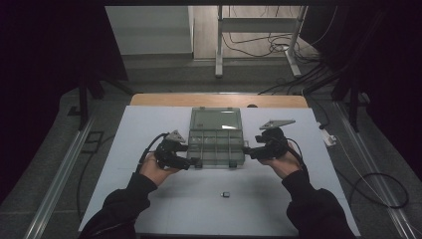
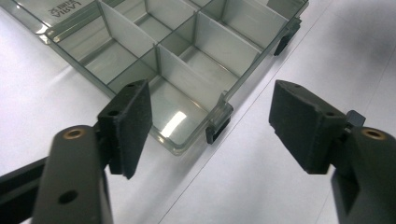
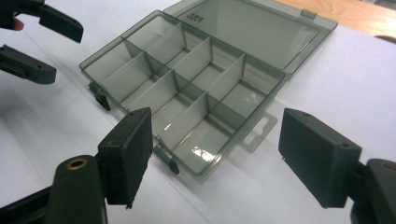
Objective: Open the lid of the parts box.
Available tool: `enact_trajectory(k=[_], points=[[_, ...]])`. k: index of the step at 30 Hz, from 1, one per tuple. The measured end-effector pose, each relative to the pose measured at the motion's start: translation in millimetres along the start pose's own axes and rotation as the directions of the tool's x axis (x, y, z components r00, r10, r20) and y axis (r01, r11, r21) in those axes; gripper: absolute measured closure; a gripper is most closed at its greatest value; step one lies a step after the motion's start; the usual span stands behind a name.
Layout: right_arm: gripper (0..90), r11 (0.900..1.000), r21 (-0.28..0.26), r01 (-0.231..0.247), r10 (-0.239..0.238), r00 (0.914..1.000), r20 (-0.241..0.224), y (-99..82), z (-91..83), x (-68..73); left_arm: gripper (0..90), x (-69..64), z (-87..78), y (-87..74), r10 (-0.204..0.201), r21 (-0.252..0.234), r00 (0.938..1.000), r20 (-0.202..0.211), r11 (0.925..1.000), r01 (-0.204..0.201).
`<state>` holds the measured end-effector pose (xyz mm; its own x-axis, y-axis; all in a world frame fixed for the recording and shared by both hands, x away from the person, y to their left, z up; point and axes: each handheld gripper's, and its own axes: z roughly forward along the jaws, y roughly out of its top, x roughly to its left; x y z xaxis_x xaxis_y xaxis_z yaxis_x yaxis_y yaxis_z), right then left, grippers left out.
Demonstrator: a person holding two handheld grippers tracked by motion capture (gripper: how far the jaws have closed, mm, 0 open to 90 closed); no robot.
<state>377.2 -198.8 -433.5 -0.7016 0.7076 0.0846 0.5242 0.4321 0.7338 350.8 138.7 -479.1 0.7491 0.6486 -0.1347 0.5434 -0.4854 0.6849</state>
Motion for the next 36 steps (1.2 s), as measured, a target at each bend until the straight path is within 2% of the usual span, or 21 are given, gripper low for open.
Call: enact_trajectory(k=[6,12,18,23,36], points=[[25.0,0.9996,0.025,-0.012,0.012,0.9997,-0.021,-8.6,-5.5,0.2,22.2,1.9,-5.4,-4.3,-0.014,0.001,0.9999,0.001,0.9999,0.014],[22.8,0.999,0.037,-0.024,0.025,0.9989,-0.039,-15.9,-9.4,1.4,15.8,0.9,-13.6,-6.7,-0.031,-0.022,0.9994,-0.012,0.9993,0.031],[20.3,0.9983,0.046,-0.034,0.036,0.9979,-0.053,-25.0,-16.7,2.5,8.4,-1.9,-22.4,-12.7,-0.027,-0.022,0.9989,-0.038,0.9994,0.026],[16.5,0.9985,0.044,-0.032,0.034,0.9985,-0.044,-34.0,-24.1,3.7,2.1,-3.8,-29.4,-17.9,-0.027,-0.028,0.9977,-0.062,0.9993,0.026],[8.6,0.9984,0.033,-0.045,0.046,0.9987,-0.021,-57.2,-43.6,2.1,0.0,-6.6,-45.4,-34.6,-0.037,-0.034,0.9971,-0.067,0.9988,0.035]])
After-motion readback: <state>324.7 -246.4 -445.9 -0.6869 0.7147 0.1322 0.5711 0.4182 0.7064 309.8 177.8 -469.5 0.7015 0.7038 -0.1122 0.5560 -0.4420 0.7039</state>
